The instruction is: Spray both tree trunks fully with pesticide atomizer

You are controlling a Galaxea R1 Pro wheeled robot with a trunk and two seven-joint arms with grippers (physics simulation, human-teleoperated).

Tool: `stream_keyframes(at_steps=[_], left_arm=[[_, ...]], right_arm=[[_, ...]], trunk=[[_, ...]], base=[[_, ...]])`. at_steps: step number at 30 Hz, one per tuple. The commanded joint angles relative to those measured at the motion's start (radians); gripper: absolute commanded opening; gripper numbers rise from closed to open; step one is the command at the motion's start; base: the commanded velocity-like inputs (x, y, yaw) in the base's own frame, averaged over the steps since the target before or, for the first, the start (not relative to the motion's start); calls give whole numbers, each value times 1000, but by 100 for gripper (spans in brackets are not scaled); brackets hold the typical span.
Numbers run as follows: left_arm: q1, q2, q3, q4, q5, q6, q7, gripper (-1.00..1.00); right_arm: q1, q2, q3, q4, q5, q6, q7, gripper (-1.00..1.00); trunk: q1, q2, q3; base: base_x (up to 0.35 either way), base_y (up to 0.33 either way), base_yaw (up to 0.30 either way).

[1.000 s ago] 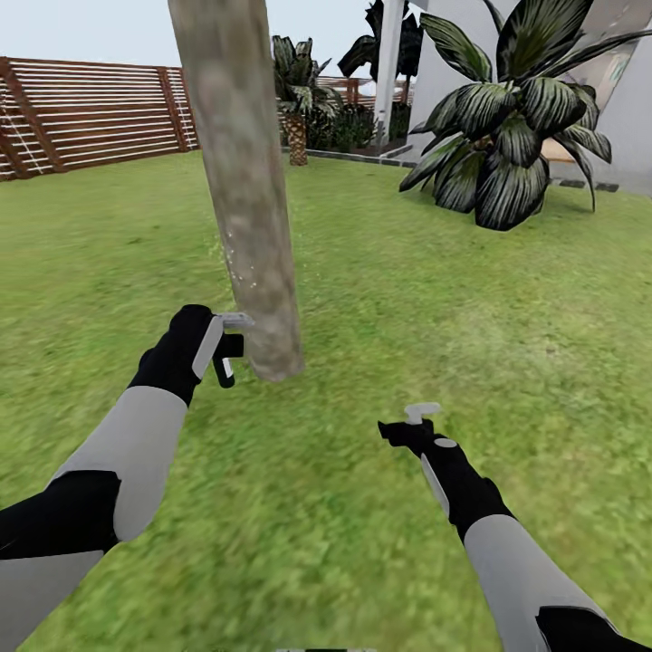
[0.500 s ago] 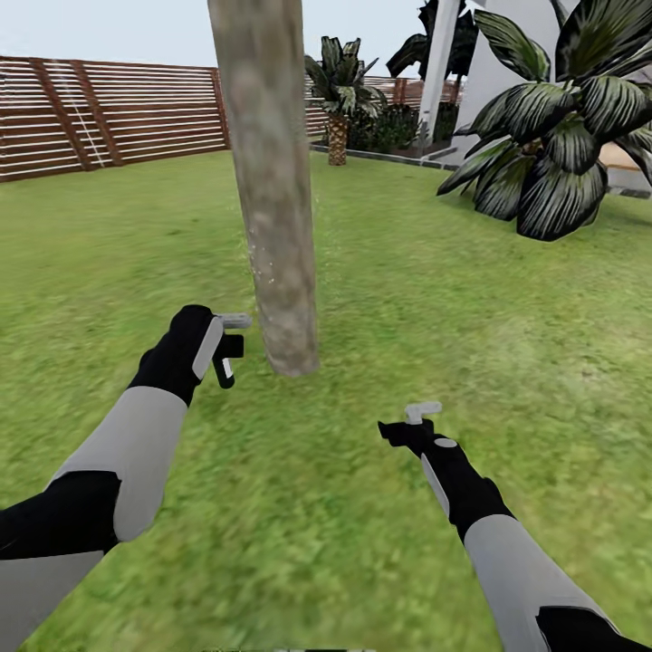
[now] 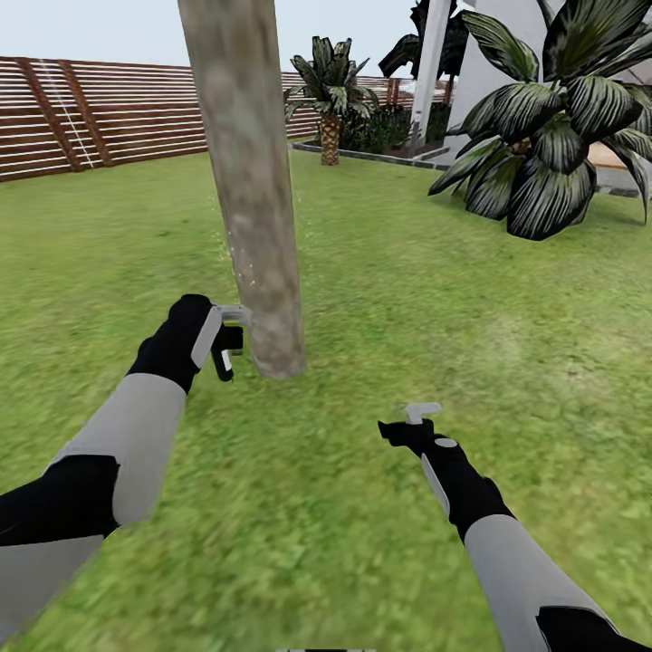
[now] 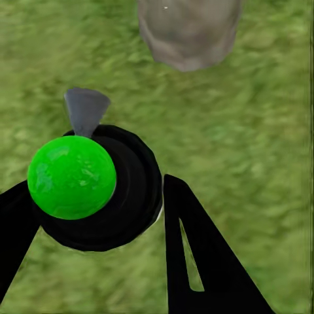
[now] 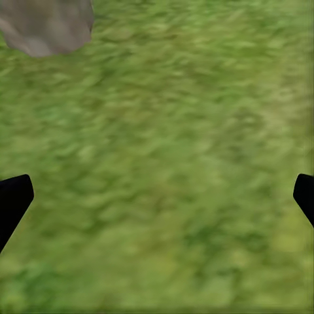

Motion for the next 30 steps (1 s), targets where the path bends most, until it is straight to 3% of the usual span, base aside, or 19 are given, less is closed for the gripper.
stream_keyframes(at_steps=[1, 7, 9, 11, 13, 17, 22, 27, 29, 30], left_arm=[[-49, 0, 4, 32, 8, 4, 8, -100], [-386, 3, 6, 322, 7, 4, 8, -100], [-457, 1, 6, 375, 8, 4, 8, -100], [-473, -4, 6, 391, 8, 4, 8, -100], [-449, -3, 7, 397, 9, 1, 8, -100], [-280, -5, 10, 384, 19, -16, 8, -100], [-133, -7, 12, 384, 23, -123, 6, -100], [-67, -8, 12, 388, 26, -169, 3, -100], [-37, -10, 12, 386, 52, -196, 0, -100], [-19, -10, 12, 386, 72, -241, 1, -100]], right_arm=[[0, 1, -5, -2, 10, 5, 8, 100], [0, -5, -8, -3, 10, 4, 8, 100], [0, -5, -9, -3, 10, 4, 7, 100], [0, -5, -9, -4, 10, 4, 7, 100], [0, -5, -9, -4, 9, 4, 8, 100], [0, -5, -9, -4, 9, 5, 8, 100], [0, -5, -9, -4, 9, 5, 8, 100], [0, -5, -7, -4, 10, 5, 8, 100], [0, -5, -7, -4, 9, 4, 8, 100], [0, -5, -7, -4, 10, 4, 8, 100]], trunk=[[0, 0, -1], [0, 0, -1], [0, 0, -1], [0, 0, -1], [0, 0, -1], [0, 0, -1], [0, 0, -1], [0, 0, -1], [0, 0, -1], [0, 0, -1]], base=[[0, 0, -1], [0, 0, 0], [0, 0, 0], [0, 0, 0], [0, 0, 0], [0, 0, 0], [0, 0, 0], [0, 0, 0], [0, 0, 0], [0, 0, 0]])
